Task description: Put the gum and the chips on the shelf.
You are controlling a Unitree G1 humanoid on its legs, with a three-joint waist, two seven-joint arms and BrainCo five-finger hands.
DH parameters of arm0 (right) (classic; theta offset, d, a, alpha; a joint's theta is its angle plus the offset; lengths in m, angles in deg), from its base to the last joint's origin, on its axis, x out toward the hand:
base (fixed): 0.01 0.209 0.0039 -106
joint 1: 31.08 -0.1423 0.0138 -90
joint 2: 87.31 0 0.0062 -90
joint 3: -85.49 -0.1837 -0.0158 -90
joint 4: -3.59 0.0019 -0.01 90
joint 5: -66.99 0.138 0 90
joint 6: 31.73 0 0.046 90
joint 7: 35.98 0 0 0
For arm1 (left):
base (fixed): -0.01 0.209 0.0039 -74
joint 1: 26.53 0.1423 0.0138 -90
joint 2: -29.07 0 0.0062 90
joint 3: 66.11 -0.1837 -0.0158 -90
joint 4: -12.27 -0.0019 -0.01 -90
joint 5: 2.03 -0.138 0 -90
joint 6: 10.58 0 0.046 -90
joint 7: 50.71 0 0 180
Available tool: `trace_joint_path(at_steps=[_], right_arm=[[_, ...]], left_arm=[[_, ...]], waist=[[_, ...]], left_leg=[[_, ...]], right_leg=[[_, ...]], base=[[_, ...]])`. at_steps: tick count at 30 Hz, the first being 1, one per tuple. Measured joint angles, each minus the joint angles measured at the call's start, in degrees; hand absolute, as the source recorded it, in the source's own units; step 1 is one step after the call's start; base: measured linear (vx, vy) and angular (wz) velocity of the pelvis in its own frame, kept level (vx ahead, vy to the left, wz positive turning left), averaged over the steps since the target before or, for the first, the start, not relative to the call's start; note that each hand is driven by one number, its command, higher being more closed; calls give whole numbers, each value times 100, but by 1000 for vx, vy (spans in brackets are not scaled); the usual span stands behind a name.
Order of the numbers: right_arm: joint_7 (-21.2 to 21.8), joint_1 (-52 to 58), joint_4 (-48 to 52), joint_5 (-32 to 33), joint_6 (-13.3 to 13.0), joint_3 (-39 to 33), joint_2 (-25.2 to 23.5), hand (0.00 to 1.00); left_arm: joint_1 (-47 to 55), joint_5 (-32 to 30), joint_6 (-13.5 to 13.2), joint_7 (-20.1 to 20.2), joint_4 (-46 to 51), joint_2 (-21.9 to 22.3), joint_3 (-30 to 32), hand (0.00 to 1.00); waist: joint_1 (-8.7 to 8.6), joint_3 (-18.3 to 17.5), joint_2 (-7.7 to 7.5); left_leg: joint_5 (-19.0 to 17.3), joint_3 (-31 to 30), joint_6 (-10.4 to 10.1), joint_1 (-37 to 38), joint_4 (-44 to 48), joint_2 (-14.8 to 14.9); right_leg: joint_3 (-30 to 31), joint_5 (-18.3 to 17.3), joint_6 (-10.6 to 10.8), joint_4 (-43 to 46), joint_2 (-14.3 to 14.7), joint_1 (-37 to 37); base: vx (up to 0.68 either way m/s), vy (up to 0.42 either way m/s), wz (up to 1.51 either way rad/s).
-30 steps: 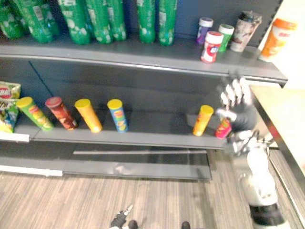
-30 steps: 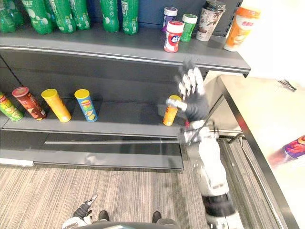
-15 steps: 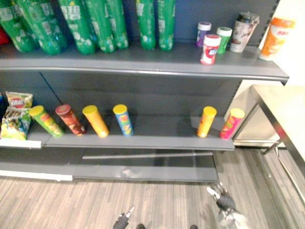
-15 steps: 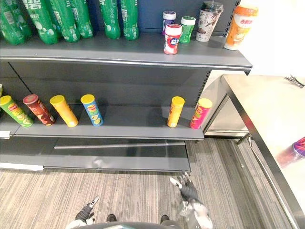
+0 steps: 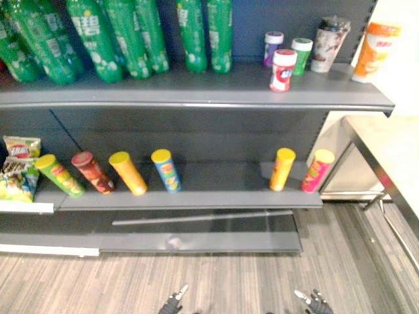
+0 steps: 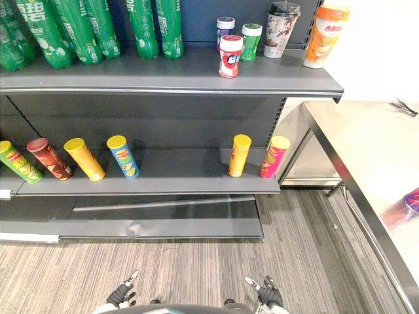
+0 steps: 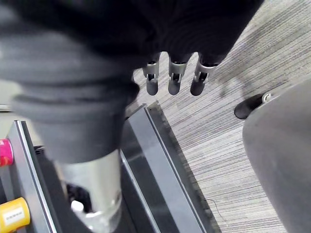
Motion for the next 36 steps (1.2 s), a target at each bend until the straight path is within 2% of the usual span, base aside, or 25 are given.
trace_joint_path(at_steps=[6,7,8,10,13,15,16,17,18,19,20,21,23,25,27,28,32,33,36], right_arm=[[-86,-237,-362,3,89,-366,-12,0],[-95,-297,-412,8,99,-450,-16,0],[-106,-332,-415,7,104,-506,-26,0],[-120,-432,-396,25,103,-670,-66,0],[-130,-412,-363,28,105,-989,-92,0],[-216,-365,-196,71,102,-1096,-134,0],[-244,-364,-137,75,99,-1101,-159,0],[-282,-396,-34,86,102,-1098,-215,0],[-301,-394,114,131,91,-1108,-248,0],[-312,-393,132,127,95,-1103,-238,0],[-351,-351,80,107,117,-1076,-205,0],[-374,-354,40,105,122,-1071,-203,0],[-468,-370,40,92,122,-1023,-202,0],[-493,-406,35,81,137,-948,-211,0],[-510,-455,16,78,200,-861,-184,0],[-513,-545,-39,80,219,-847,-107,0],[-520,-558,-174,78,213,-815,8,0],[-509,-575,-160,73,209,-821,37,0],[-496,-544,-176,88,212,-884,21,0]], left_arm=[[-67,0,-6,25,-48,-23,-71,0],[-111,3,-7,28,-31,-35,-113,0],[-160,2,-5,41,-11,-63,-136,0],[-307,209,-4,79,23,-163,-276,0],[-405,435,-8,128,14,-194,-273,0],[-318,446,-19,120,95,-204,-216,0],[-318,447,-23,106,116,-209,-200,0],[-337,446,-21,75,138,-188,-70,0],[-381,446,-14,1,140,-178,49,0],[-404,446,-21,-40,149,-157,95,0],[-417,447,-21,-61,196,-128,123,0],[-416,446,-20,-64,205,-112,106,0],[-416,446,-11,-77,235,-90,-65,0],[-477,446,-13,-78,255,-85,-118,0],[-502,447,-18,-93,305,-68,-176,0],[-510,446,-12,-109,328,-80,-241,0],[-474,447,-11,-90,351,-12,-279,0],[-484,446,-7,-80,344,10,-276,0],[-486,445,-10,-73,322,30,-223,0]], waist=[[-1,89,4],[-1,195,8],[-1,296,-54],[-5,529,-87],[-62,757,-42],[-124,756,29],[-127,754,37],[-80,754,141],[-17,879,187],[-16,912,136],[2,941,122],[13,947,110],[2,944,100],[-3,909,23],[-15,910,-5],[-34,962,82],[-19,919,123],[-71,883,185],[-190,889,174]], left_leg=[[-56,51,10,81,23,-7],[-100,90,-14,116,46,-9],[-166,111,-3,86,171,-15],[-642,103,74,-397,1221,55],[-1129,156,119,-717,2095,202],[-1567,605,212,-1016,2767,438],[-1663,803,238,-1103,2920,521],[-1802,1247,344,-1165,3061,782],[-1827,1730,429,-1083,3066,949],[-1825,1945,445,-994,3022,966],[-1803,2331,483,-801,2906,973],[-1790,2525,500,-689,2838,979],[-1696,3297,495,-385,2608,974],[-1633,3746,479,-357,2605,980],[-1612,4083,411,-351,2663,1030],[-1638,4207,289,-314,2773,1186],[-1412,4401,205,-67,2741,1483],[-1344,4419,172,-61,2706,1489],[-1174,4431,180,-47,2582,1488]], right_leg=[[59,-42,19,149,-2,-8],[97,-162,29,368,-14,-46],[123,-306,34,644,-49,-189],[219,-586,74,1294,-137,-552],[357,-617,148,1386,-150,-647],[782,-373,348,1243,-64,-892],[907,-207,414,1130,-23,-975],[999,361,416,746,67,-1146],[433,523,228,585,44,-1184],[-104,384,22,905,-83,-1228],[-1013,102,-350,1467,-365,-1186],[-1343,40,-441,1653,-491,-1101],[-1891,51,-425,1741,-799,-705],[-2115,45,-353,1294,-888,-581],[-2466,-132,-132,869,-853,-565],[-2536,-110,36,757,-753,-555],[-2385,-135,-9,747,-437,-512],[-2380,-134,-77,804,-398,-533],[-2377,-213,-141,1054,-387,-633]], base=[[61,10,-5],[29,14,-7],[3,11,-8],[-15,-12,-11],[-19,56,-28],[-39,185,-97],[-77,206,-167],[-157,168,-194],[-174,214,-200],[-161,227,-173],[-62,183,-129],[-78,192,-161],[-91,104,-166],[-102,-46,-136],[-88,-168,-101],[-65,-189,-63],[-49,-173,-36],[25,-156,-21],[49,-84,-2]])
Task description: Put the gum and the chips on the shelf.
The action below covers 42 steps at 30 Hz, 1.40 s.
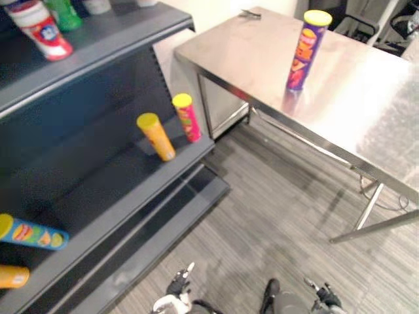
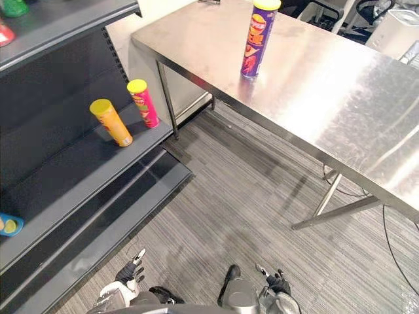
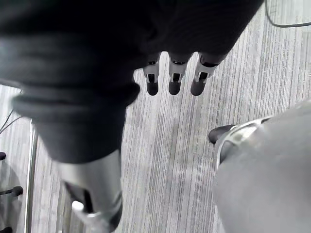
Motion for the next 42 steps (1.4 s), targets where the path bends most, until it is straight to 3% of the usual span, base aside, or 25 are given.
trace_joint_path(at_steps=[2,5,8,10,11,12,13,14,15,17,19,20,21,24,26,34,42], right_arm=[[5,-5,-1,14,-2,-72,-19,0],[22,-5,-1,32,-9,-160,-48,0],[22,17,-9,167,-11,-195,-76,0],[23,5,-12,228,-29,-175,-73,0],[21,-3,-16,272,-79,-123,-62,0],[21,-22,-26,293,-111,-90,-30,0],[18,-79,-73,405,-142,-97,17,0],[5,-119,-189,435,-166,-100,108,0],[5,-105,-238,435,-166,-108,141,0],[2,-3,-255,438,-168,-215,155,0],[3,43,-254,497,-171,-266,157,0],[3,62,-254,526,-171,-293,149,0],[1,107,-257,608,-170,-320,135,0],[16,181,-274,629,-164,-496,-85,0],[17,144,-275,630,-165,-563,-150,0],[0,-35,-397,626,-175,-532,-183,0],[0,-18,-581,601,-175,-294,-168,0]], left_arm=[[-5,-15,0,-4,-19,4,5,0],[-10,-16,0,-34,-24,13,26,0],[1,-8,2,-43,36,112,233,0],[25,117,-3,-28,121,100,237,0],[41,285,-17,-20,200,82,286,0],[50,394,-29,-26,248,78,296,0],[85,450,-52,-47,355,121,290,0],[109,449,-102,-59,389,142,226,0],[115,447,-113,-69,410,142,192,0],[175,443,-144,-92,543,156,168,0],[151,421,-184,-129,549,152,170,0],[145,406,-215,-160,542,150,184,0],[133,396,-219,-187,521,143,188,0],[79,374,-243,-206,416,130,202,0],[41,342,-236,-213,264,115,210,0],[95,107,-242,-204,-88,59,-71,0],[110,107,-245,-212,-193,42,-125,0]], waist=[[-115,16,-23],[-136,37,-58],[-143,43,-68],[-125,75,-116],[-108,125,-203],[-92,130,-188],[-91,137,-187],[-96,142,-182],[-96,147,-174],[-84,146,-163],[-83,156,-138],[-27,171,-156],[60,127,-128],[39,22,-258],[41,-37,-251],[145,-362,-145],[185,-499,-156]], left_leg=[[59,3,-5,18,-64,-6],[164,109,-66,172,-170,-87],[174,47,-64,245,255,165],[291,-717,118,175,784,376],[354,-1794,316,-132,1219,411],[224,-2378,228,-284,1346,308],[-194,-3265,-96,-441,1265,-178],[-434,-3731,-73,-572,1191,-575],[-459,-3851,-36,-634,1119,-707],[-430,-4272,-86,-923,551,-1012],[-125,-4890,-120,-1171,-360,-1294],[254,-5146,-199,-1131,-500,-1436],[276,-5164,-154,-1016,-534,-1571],[-6,-4989,71,-1079,-243,-1810],[-59,-4952,161,-989,-305,-1938],[-88,-4483,246,-484,-951,-2090],[57,-4440,270,-312,-1309,-2103]], right_leg=[[4,-148,-22,258,-45,-100],[142,-395,-81,673,-102,-238],[292,-704,-151,960,-41,-290],[545,-874,-251,1137,64,-262],[783,-944,-367,1077,172,-184],[937,-927,-386,1028,186,-163],[1243,-920,-401,1003,198,-159],[1514,-922,-405,978,219,-117],[1615,-922,-405,945,237,-57],[1946,-934,-384,908,302,21],[2306,-995,-269,972,354,-7],[2539,-1050,-175,1038,351,-13],[2790,-1080,-81,1032,337,29],[3069,-901,198,639,115,115],[3184,-732,264,361,-6,236],[3621,27,334,-299,-102,310],[3562,81,352,-565,-68,354]], base=[[44,-55,1],[38,-57,-13],[42,-104,-25],[8,-169,-64],[-3,-183,-74],[9,-68,-108],[33,39,-122],[57,72,-120],[99,73,-109],[147,164,-102],[161,220,-102],[151,197,-98],[206,222,-89],[256,248,-43],[206,232,-25],[108,137,-43],[-25,-18,-12]])
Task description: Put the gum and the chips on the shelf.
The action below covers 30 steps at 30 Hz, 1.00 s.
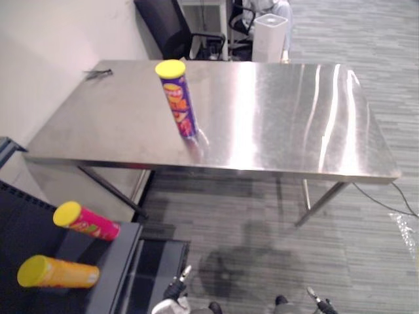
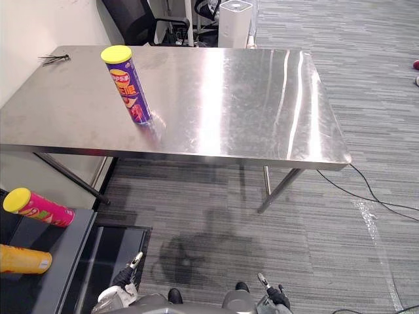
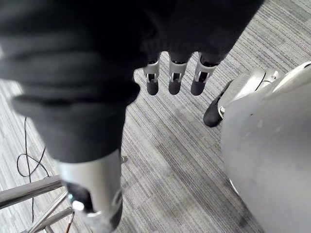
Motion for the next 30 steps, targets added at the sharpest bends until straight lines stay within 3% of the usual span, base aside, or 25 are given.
trace_joint_path(at_steps=[8,12,18,22,24,27,28,29,30], right_arm=[[12,12,-5,-5,-3,137,53,0],[4,72,-3,-4,-3,158,70,0],[13,4,37,-4,-2,213,32,0],[-6,19,185,2,-6,72,-29,0],[-10,-54,246,3,-7,90,35,0],[-24,-65,392,23,-11,92,-100,0],[-23,-91,395,22,-9,108,-129,0],[-19,-118,403,23,-7,124,-170,0],[-19,-123,413,23,-9,159,-168,0]], left_arm=[[24,0,2,-42,-15,-105,-174,0],[71,0,1,-103,-4,-108,-218,0],[124,0,4,-129,11,-150,-218,0],[128,0,1,-199,56,-199,-208,0],[125,0,2,-221,45,-145,-214,0],[122,0,2,-225,60,-139,-195,0],[126,-1,7,-228,64,-154,-191,0],[130,0,1,-244,77,-157,-150,0],[173,1,6,-264,64,-156,-132,0]], waist=[[26,-87,-91],[35,-135,-133],[66,-180,-222],[174,-173,-367],[164,-99,-203],[154,-17,-105],[150,47,-73],[169,59,-100],[167,61,-88]], left_leg=[[630,-82,-53,288,-941,-76],[765,-187,-97,361,-1188,-88],[668,-144,-29,305,-1151,-172],[237,-218,57,256,-657,-305],[11,-344,111,256,-461,-186],[-130,-647,239,525,-358,-104],[-165,-692,299,592,-355,-87],[-213,-792,340,672,-352,-64],[-204,-852,307,718,-345,-9]], right_leg=[[-301,-47,46,-213,17,-68],[-361,-101,57,-195,42,-76],[-297,-106,58,-163,-28,-163],[-329,-333,181,320,-211,-157],[-371,-305,132,1361,-86,-494],[-516,44,-20,2838,-6,-942],[-589,-65,-109,3011,-24,-1006],[-727,-414,-244,2922,-28,-1069],[-854,-524,-256,2649,31,-1142]], base=[[-138,-87,-2],[-121,-48,11],[-17,8,-5],[107,24,5],[76,1,15],[133,46,45],[221,41,42],[179,17,49],[193,16,50]])
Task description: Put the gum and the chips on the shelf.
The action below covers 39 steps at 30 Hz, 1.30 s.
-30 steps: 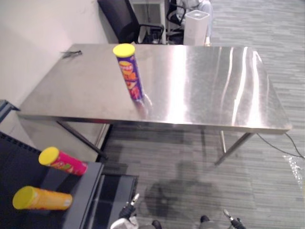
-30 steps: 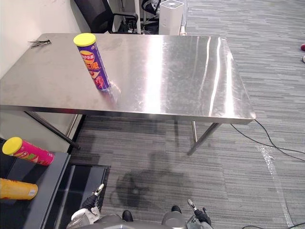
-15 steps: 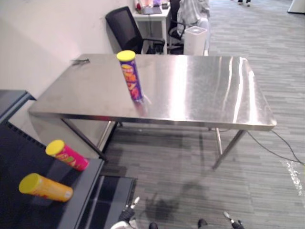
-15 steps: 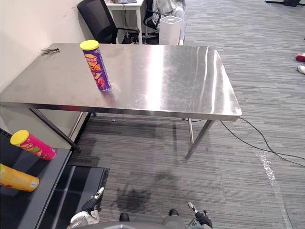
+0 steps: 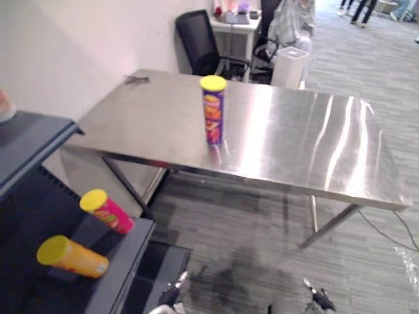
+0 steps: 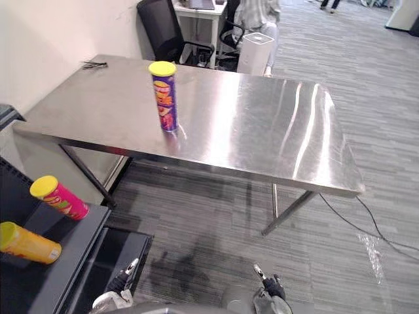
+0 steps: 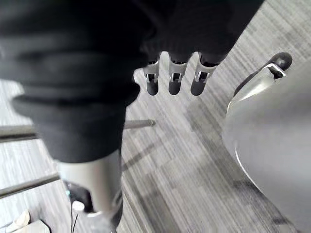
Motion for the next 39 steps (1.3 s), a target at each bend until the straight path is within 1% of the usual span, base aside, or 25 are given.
trace_joint_path(at_steps=[2,4,5,6,7,8,9,10,11,13,15,16,18,19,20,21,22,23,24,28,30,34,36,38,39], right_arm=[[-7,-19,5,0,-4,-6,14,0],[-13,-26,10,0,-4,-6,22,0],[-14,-10,10,0,-4,-4,20,0],[-13,6,11,0,-4,-3,15,0],[-10,44,16,-2,-3,-4,6,0],[-16,23,5,-2,0,-29,90,0],[-15,-19,24,-3,-8,-29,116,0],[-15,-56,37,-3,-26,-30,181,0],[-2,-134,39,-5,-35,-22,228,0],[7,-122,38,-7,-39,-24,229,0],[9,-74,32,-8,-46,-32,233,0],[12,-87,27,-10,-56,-49,242,0],[10,-112,-14,-22,-71,-63,258,0],[1,-107,-60,-21,-74,-84,249,0],[-6,-89,-125,-21,-73,-128,231,0],[-15,-83,-237,-22,-74,-281,198,0],[-37,-80,-298,-24,-71,-317,202,0],[-72,-78,-299,-25,-73,-319,203,0],[-94,-94,-298,-25,-74,-311,199,0],[-134,-88,-378,-26,-78,-424,198,0],[-257,37,-516,-23,-70,-733,191,0],[-452,352,-530,39,-64,-1184,201,0],[-508,462,-576,247,-55,-1499,208,0],[-640,522,-737,491,-41,-2082,248,0],[-685,540,-741,560,-36,-2240,252,0]], left_arm=[[59,0,6,-5,7,27,32,0],[104,-1,9,-15,29,36,55,0],[172,0,6,-19,69,60,191,0],[177,0,8,-24,85,62,267,0],[190,-1,3,-42,148,41,373,0],[188,-1,13,-66,153,145,474,0],[186,-1,12,-66,155,244,495,0],[190,-2,1,-67,161,282,513,0],[184,-2,6,-67,161,354,531,0],[184,-2,6,-62,164,406,630,0],[184,-1,2,-54,169,438,667,0],[174,-2,1,-42,183,419,667,0],[169,-1,5,30,184,379,659,0],[169,-2,8,58,188,337,646,0],[180,-2,21,56,171,302,638,0],[207,-7,31,55,163,261,600,0],[239,-31,30,54,164,255,581,0],[277,-85,27,46,167,255,597,0],[287,-127,30,42,162,255,597,0],[289,-222,28,-39,148,253,594,0],[278,-230,27,-137,58,254,590,0],[272,-415,29,-186,-17,253,586,0],[276,-444,31,-188,-51,250,588,0],[287,-446,43,-187,-69,266,590,0],[289,-447,46,-186,-70,276,593,0]], waist=[[-19,38,55],[-23,54,69],[-16,58,37],[-12,58,-2],[-21,97,-169],[6,118,36],[1,112,126],[1,130,165],[-9,121,292],[-28,114,327],[-17,103,273],[-25,82,285],[-29,63,277],[-38,65,255],[-50,57,214],[-90,44,166],[-135,25,166],[-138,5,191],[-136,-18,220],[-141,-54,202],[-160,-74,209],[-169,-140,254],[-178,-165,273],[-193,-192,280],[-193,-197,285]], left_leg=[[-62,-200,-42,79,0,86],[-114,-372,-123,147,42,148],[-208,-475,-252,180,147,155],[-270,-571,-318,204,214,135],[-420,-749,-448,290,325,65],[-512,-891,-549,328,406,244],[-511,-924,-552,315,445,328],[-494,-943,-580,285,472,409],[-418,-1042,-697,250,495,527],[-221,-1288,-882,222,497,678],[-70,-1448,-937,138,506,734],[-1,-1547,-973,10,506,775],[112,-1492,-1005,-185,481,788],[226,-1396,-1035,-292,441,787],[359,-1140,-1024,-296,331,796],[531,-666,-1002,-244,133,776],[596,-347,-953,-205,-14,776],[616,-80,-942,-149,-158,778],[616,-16,-943,-131,-284,781],[614,192,-940,-86,-430,756],[606,318,-917,-24,-523,701],[553,590,-834,15,-524,626],[509,739,-813,67,-546,606],[482,1008,-811,167,-611,590],[468,1046,-825,188,-620,592]], right_leg=[[-44,15,22,-463,117,-120],[79,101,130,-973,184,-195],[223,264,201,-1309,233,-170],[305,468,181,-1473,228,-119],[396,717,303,-1585,171,34],[264,445,236,-1456,249,135],[171,423,201,-1427,308,138],[77,366,145,-1423,355,146],[-91,267,37,-1399,438,208],[-446,224,-33,-1361,491,377],[-723,158,-117,-1423,477,513],[-909,151,-129,-1563,467,581],[-1142,135,-161,-1762,416,610],[-1334,137,-163,-1792,336,619],[-1437,138,-163,-1824,269,665],[-1606,144,-155,-1921,180,769],[-1707,158,-137,-1995,167,834],[-1748,171,-124,-2063,187,848],[-1770,262,-113,-2197,246,895],[-1642,652,-88,-2665,328,994],[-1559,829,-14,-2922,345,1101],[-1303,998,0,-3116,336,1081],[-1141,1046,9,-3159,339,1055],[-888,1096,28,-3158,348,968],[-829,1100,33,-3155,357,952]], base=[[242,-35,60],[298,-112,61],[229,-119,54],[318,-200,79],[258,-230,68],[358,-332,62],[309,-313,34],[234,-232,35],[200,-213,45],[154,-237,72],[80,-197,79],[39,-154,78],[18,-114,77],[-17,-56,71],[-36,-34,92],[-59,-8,83],[-62,14,69],[-70,32,39],[-49,36,12],[-82,46,-20],[-97,45,-21],[-50,35,-31],[-29,46,-45],[3,52,-53],[34,39,-49]])
